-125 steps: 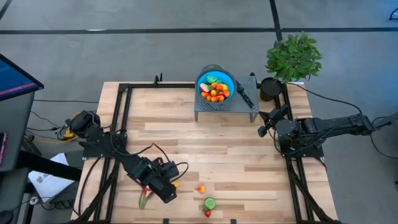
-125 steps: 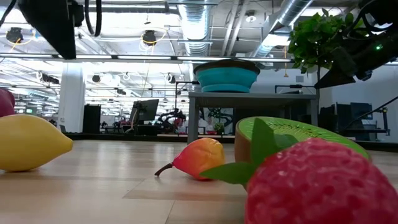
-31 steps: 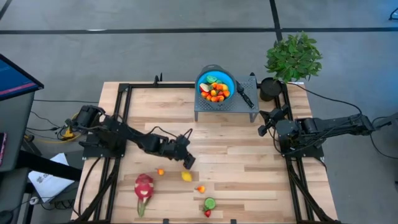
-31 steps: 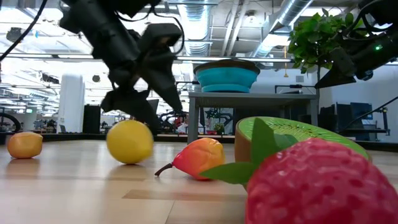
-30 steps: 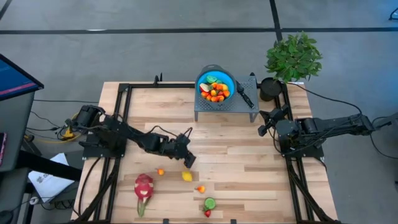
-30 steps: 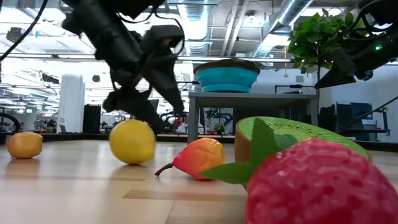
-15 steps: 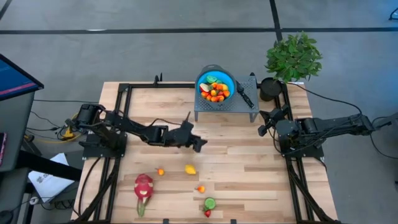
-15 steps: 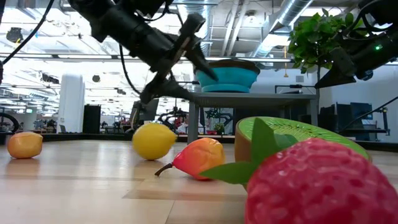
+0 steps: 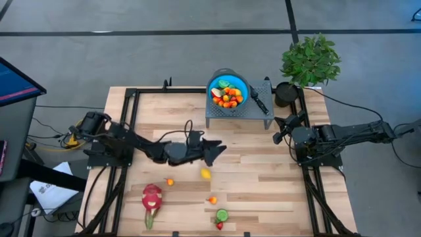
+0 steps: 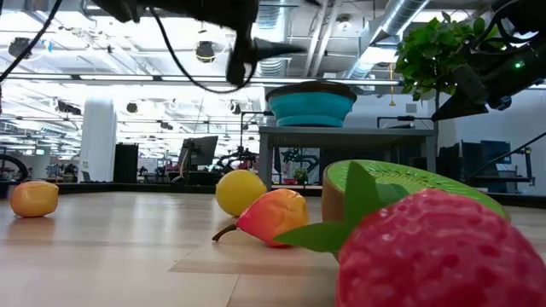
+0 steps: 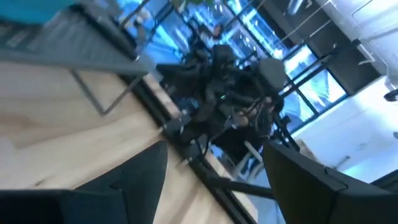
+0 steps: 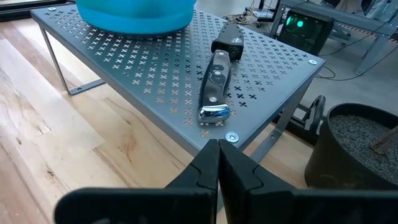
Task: Pick & Place Fruit
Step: Put the lemon into the strainer bowl
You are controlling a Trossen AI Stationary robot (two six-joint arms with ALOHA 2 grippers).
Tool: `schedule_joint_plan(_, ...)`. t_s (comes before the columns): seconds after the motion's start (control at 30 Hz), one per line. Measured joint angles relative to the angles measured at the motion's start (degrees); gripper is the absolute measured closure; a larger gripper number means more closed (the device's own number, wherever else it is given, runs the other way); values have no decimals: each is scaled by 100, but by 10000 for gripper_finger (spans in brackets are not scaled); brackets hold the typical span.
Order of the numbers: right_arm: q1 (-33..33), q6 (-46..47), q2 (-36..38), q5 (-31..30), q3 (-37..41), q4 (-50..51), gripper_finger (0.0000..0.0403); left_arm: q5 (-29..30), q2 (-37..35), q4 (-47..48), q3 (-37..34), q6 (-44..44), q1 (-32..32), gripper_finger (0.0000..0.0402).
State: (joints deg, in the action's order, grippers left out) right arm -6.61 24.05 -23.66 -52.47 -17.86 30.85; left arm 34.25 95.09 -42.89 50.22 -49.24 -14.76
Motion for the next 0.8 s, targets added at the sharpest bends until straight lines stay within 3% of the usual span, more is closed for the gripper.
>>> schedule_joint_plan(0.17,0,0,0,8,0,0,403,776,0,1,475,678,-549,145)
schedule_joint_plan(0.43,1,17,0,10,0,0,403,1501,-2,211,1185,1912,-1039,145)
schedule_joint_plan(0.8,2,298,0,11,0,0,403,1353,120,594,1473,2386,-1006,145)
